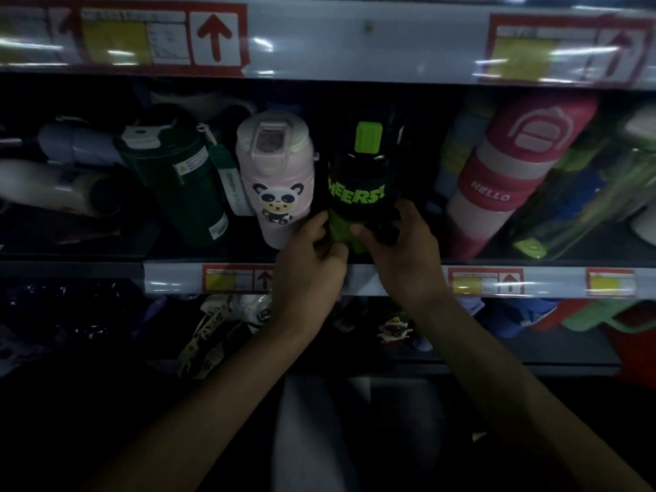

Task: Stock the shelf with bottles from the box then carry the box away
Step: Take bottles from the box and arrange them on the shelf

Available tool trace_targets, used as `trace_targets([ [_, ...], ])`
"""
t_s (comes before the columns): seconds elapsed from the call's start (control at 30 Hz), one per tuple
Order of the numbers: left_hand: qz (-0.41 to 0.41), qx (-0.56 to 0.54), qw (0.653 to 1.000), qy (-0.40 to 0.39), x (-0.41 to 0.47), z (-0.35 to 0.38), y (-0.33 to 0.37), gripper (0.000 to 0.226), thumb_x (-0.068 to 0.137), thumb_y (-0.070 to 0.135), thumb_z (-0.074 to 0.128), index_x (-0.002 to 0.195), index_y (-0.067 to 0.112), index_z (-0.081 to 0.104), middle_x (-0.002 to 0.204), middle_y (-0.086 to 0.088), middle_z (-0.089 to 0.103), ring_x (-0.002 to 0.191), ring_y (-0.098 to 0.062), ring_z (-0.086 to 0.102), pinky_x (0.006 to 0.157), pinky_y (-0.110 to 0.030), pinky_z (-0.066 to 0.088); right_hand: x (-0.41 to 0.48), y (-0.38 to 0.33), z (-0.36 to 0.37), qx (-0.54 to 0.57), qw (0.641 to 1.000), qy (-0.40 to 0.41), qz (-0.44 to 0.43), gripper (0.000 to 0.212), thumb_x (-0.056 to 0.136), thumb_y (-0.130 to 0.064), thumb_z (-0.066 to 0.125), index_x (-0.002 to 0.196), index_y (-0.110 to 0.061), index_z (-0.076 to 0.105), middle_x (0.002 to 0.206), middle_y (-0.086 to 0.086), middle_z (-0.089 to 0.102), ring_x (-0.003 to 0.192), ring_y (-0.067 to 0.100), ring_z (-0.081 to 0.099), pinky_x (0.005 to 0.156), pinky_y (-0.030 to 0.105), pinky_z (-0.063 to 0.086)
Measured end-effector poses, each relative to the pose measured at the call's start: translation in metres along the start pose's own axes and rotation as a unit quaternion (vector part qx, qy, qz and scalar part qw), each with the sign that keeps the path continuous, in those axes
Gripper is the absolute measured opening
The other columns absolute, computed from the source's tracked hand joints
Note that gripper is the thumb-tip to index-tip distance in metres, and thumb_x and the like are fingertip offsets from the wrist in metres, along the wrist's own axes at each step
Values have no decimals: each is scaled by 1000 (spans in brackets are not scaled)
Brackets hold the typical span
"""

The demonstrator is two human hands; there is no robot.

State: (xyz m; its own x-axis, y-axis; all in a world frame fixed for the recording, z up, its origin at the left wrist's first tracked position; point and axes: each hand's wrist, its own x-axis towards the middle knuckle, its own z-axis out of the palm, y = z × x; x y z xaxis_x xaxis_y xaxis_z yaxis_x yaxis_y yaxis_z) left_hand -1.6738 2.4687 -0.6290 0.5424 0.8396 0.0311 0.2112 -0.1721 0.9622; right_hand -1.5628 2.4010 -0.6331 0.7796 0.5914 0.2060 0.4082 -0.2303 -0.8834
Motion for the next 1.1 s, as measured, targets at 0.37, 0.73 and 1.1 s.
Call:
trace_targets([
  [0.37, -2, 8, 1000, 7, 8, 1, -4, 55, 91, 20, 60, 145, 25, 53, 103, 22, 62, 116, -14, 62, 97, -31, 48, -1, -1, 0, -1, 1000, 5, 5, 49, 88, -30, 79, 128, -14, 57, 101, -12, 63, 96, 5, 60, 75, 11, 43],
  [0.73, 6, 47, 999, 8, 4, 4, -3, 58, 92, 14, 57, 145, 35, 51, 95, 33, 58, 99, -2, 57, 83, -26, 44, -2, 1, 1, -1, 1000, 12, -13, 47, 89, -28, 78, 129, -13, 60, 102, -11, 65, 96, 5, 62, 81, 17, 47],
  [1.1, 16, 57, 998, -6, 2, 2, -4, 65, 88, 26, 61, 151, 36, 44, 130, 15, 64, 115, -4, 59, 95, -27, 46, -2, -3, 0, 14, 1000, 9, 1, 52, 89, -25, 78, 135, -12, 59, 120, 0, 72, 111, 12, 65, 87, 15, 47],
])
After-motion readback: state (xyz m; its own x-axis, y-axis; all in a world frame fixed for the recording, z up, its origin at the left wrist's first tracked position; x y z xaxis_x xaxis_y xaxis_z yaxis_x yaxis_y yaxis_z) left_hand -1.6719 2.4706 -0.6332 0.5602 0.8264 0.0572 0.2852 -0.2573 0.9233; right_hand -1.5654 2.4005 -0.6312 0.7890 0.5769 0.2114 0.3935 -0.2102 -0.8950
